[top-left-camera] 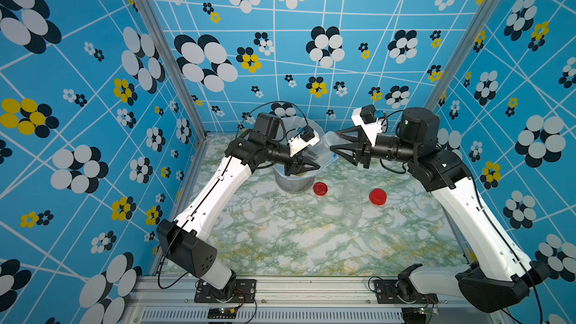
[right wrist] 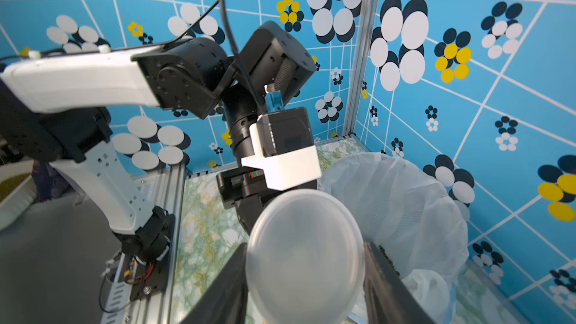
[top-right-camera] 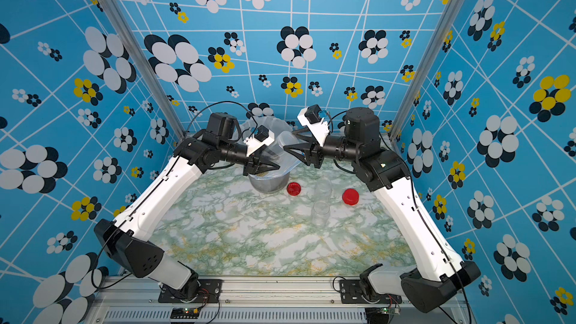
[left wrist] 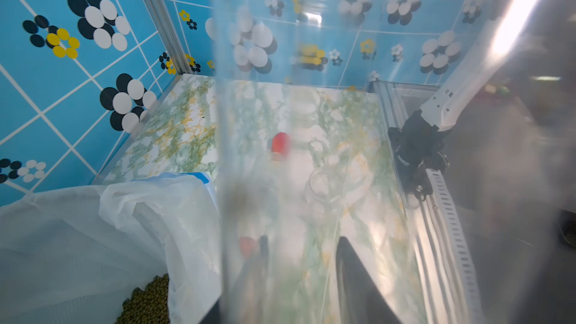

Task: Empty moldy mung beans from jars
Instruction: Unscrew the lid from the jar.

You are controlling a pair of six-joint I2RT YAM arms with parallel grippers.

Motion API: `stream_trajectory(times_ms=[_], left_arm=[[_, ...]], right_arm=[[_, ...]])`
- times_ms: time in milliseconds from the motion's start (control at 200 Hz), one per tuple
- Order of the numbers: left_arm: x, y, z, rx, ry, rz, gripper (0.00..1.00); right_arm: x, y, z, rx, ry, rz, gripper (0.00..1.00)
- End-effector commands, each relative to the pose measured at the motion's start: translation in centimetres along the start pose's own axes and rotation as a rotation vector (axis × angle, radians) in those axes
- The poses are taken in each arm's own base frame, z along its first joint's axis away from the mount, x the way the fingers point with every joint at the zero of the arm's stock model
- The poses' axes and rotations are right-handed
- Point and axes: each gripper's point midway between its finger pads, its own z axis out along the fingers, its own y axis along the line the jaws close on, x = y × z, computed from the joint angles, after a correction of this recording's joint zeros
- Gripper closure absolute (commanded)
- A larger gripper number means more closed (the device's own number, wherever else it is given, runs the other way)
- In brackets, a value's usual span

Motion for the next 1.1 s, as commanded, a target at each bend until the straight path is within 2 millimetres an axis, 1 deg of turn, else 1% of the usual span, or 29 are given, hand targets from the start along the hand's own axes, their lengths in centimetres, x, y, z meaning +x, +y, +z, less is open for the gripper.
stream_trajectory(times_ms=[0,60,100,170,205,210,215,255,305,340,350,355,385,420,440,575,635,690,720,730,740,785,854,939,999,1094], left_arm=[[0.7,2.7,-1.6,-0.058,0.03,-0.119,0.68],[1.0,3.3,-1.6,-0.079,0.044,-0.13,0.68],[1.2,3.5,-1.6,-0.094,0.051,-0.131,0.69],[1.2,3.9,-1.7,-0.128,0.049,-0.13,0.69],[1.2,4.2,-1.7,-0.146,0.042,-0.13,0.68],[1.2,4.2,-1.7,-0.148,0.039,-0.129,0.68],[1.1,4.2,-1.7,-0.15,0.037,-0.126,0.68],[1.0,4.4,-1.7,-0.177,0.028,-0.118,0.68],[1.0,4.7,-1.7,-0.209,0.02,-0.11,0.68],[1.0,4.8,-1.7,-0.23,0.022,-0.101,0.68],[1.0,4.8,-1.7,-0.236,0.022,-0.097,0.68],[0.9,4.7,-1.7,-0.236,0.022,-0.094,0.68],[0.7,4.6,-1.6,-0.251,0.022,-0.08,0.69],[0.6,4.4,-1.4,-0.268,0.022,-0.063,0.69],[0.5,4.4,-1.3,-0.281,0.023,-0.053,0.69],[0.3,4.1,0.2,-0.368,0.039,0.03,0.69],[0.0,4.1,0.8,-0.423,0.036,0.072,0.7],[-0.4,3.2,1.6,-0.438,0.022,0.129,0.7],[-0.6,3.2,1.8,-0.467,0.016,0.152,0.7],[-0.6,3.2,1.8,-0.476,0.014,0.157,0.7],[-0.8,3.1,1.8,-0.481,0.008,0.163,0.7],[-1.1,2.8,1.9,-0.5,-0.014,0.185,0.7],[-1.4,2.8,1.9,-0.546,-0.044,0.204,0.7],[-1.6,2.9,1.8,-0.606,-0.054,0.232,0.7],[-1.7,3.1,1.7,-0.642,-0.045,0.25,0.7],[-1.7,3.1,2.0,-0.64,-0.024,0.25,0.7]], right_arm=[[2.9,7.0,-1.8,-0.307,0.075,-0.122,1.0],[3.5,5.6,-1.3,-0.249,0.11,-0.113,1.0],[3.8,5.2,-1.0,-0.242,0.129,-0.104,1.0],[3.4,4.2,-0.5,-0.207,0.129,-0.058,0.99],[3.0,3.5,-0.3,-0.171,0.117,-0.032,0.81],[3.0,3.3,-0.2,-0.159,0.114,-0.027,0.76],[3.0,3.3,-0.2,-0.159,0.114,-0.027,0.76],[2.5,2.4,-0.1,-0.104,0.099,-0.005,0.61],[1.9,0.9,-0.2,-0.009,0.079,0.033,0.47],[1.5,0.1,-0.4,0.048,0.065,0.06,0.33],[1.2,-0.3,-0.6,0.075,0.058,0.07,0.27],[1.2,-0.3,-0.6,0.075,0.058,0.07,0.27],[0.8,-1.0,-0.9,0.123,0.044,0.098,0.16],[0.3,-1.6,-1.2,0.164,0.027,0.128,0.09],[0.2,-1.9,-1.4,0.186,0.019,0.15,0.02],[-1.7,-3.1,-2.1,0.257,-0.082,0.28,0.01],[-2.1,-3.8,-2.2,0.289,-0.128,0.35,0.01],[-2.2,-4.5,-2.4,0.327,-0.156,0.409,0.01],[-2.6,-5.0,-2.6,0.35,-0.182,0.441,0.01],[-1.7,-5.2,-2.2,0.355,-0.171,0.464,0.01],[-1.5,-5.3,-2.1,0.358,-0.172,0.477,0.02],[-1.1,-5.7,-2.0,0.374,-0.187,0.532,0.03],[-0.2,-6.2,-2.0,0.406,-0.198,0.599,0.07],[0.9,-6.6,-2.8,0.462,-0.238,0.67,0.08],[1.5,-6.5,-3.1,0.477,-0.251,0.704,0.08],[1.9,-5.8,-3.5,0.458,-0.275,0.75,0.08]])
